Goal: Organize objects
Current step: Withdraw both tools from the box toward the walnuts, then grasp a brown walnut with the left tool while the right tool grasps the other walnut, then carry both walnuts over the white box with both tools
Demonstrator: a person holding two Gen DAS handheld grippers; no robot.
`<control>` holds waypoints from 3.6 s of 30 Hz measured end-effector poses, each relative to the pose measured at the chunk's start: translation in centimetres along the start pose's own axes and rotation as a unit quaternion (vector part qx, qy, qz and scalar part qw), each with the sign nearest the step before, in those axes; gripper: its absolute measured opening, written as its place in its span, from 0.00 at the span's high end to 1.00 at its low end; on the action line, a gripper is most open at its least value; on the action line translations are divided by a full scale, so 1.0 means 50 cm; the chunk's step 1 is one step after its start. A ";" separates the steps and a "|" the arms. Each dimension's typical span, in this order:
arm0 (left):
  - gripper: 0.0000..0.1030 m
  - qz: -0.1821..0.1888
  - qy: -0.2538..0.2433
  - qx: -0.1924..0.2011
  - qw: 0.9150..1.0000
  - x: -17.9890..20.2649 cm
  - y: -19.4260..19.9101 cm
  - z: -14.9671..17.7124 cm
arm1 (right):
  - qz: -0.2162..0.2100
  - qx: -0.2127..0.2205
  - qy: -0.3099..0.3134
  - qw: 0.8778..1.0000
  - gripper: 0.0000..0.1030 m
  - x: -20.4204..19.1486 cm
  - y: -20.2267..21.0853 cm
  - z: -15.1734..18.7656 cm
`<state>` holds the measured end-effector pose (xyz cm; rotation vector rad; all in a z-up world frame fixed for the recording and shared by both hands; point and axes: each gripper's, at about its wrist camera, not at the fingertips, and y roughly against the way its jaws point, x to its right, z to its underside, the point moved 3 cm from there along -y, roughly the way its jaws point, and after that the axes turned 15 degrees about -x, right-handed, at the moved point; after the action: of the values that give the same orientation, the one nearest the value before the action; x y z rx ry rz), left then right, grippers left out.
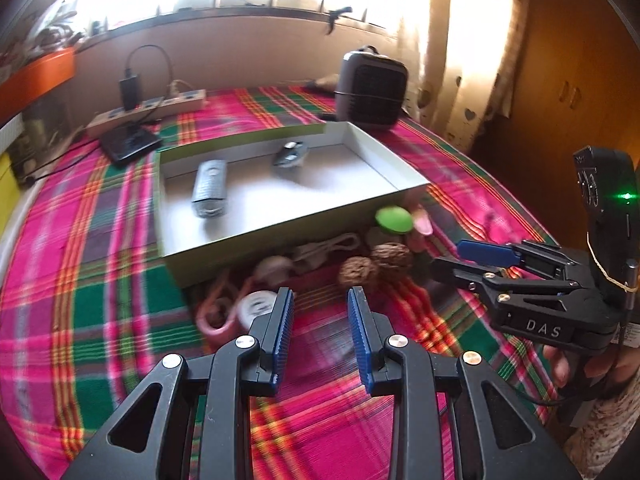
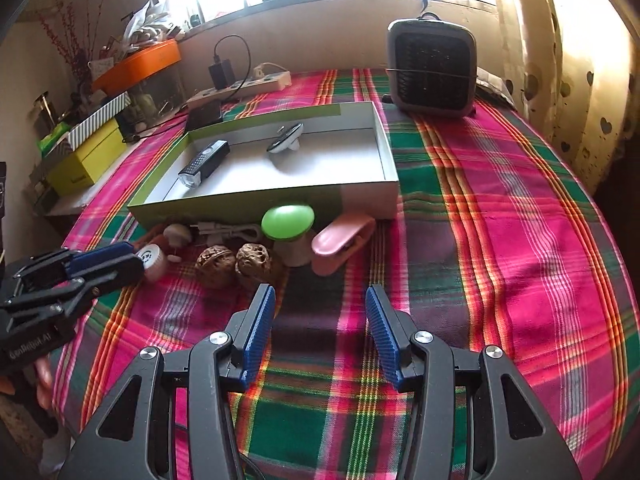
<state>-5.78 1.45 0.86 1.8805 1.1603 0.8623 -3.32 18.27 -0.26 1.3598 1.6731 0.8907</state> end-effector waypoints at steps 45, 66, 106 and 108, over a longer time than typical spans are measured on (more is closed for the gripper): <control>0.74 0.029 0.018 -0.044 0.998 0.008 -0.073 -0.031 | -0.012 0.004 0.005 1.000 0.53 -0.005 -0.004 -0.012; 0.74 0.026 0.039 -0.025 0.999 -0.029 -0.013 0.012 | -0.035 -0.005 0.040 0.999 0.53 -0.072 -0.037 -0.044; 0.74 0.029 0.038 -0.028 0.998 -0.033 -0.022 0.006 | -0.035 -0.009 0.032 0.999 0.69 -0.072 -0.052 -0.044; 0.74 0.028 0.037 -0.027 0.999 -0.033 -0.022 0.006 | -0.035 -0.009 0.032 0.999 0.69 -0.072 -0.051 -0.043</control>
<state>-6.57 0.18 -0.48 1.8577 1.1221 0.9932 -5.94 14.19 -1.04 1.2649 1.7471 0.9147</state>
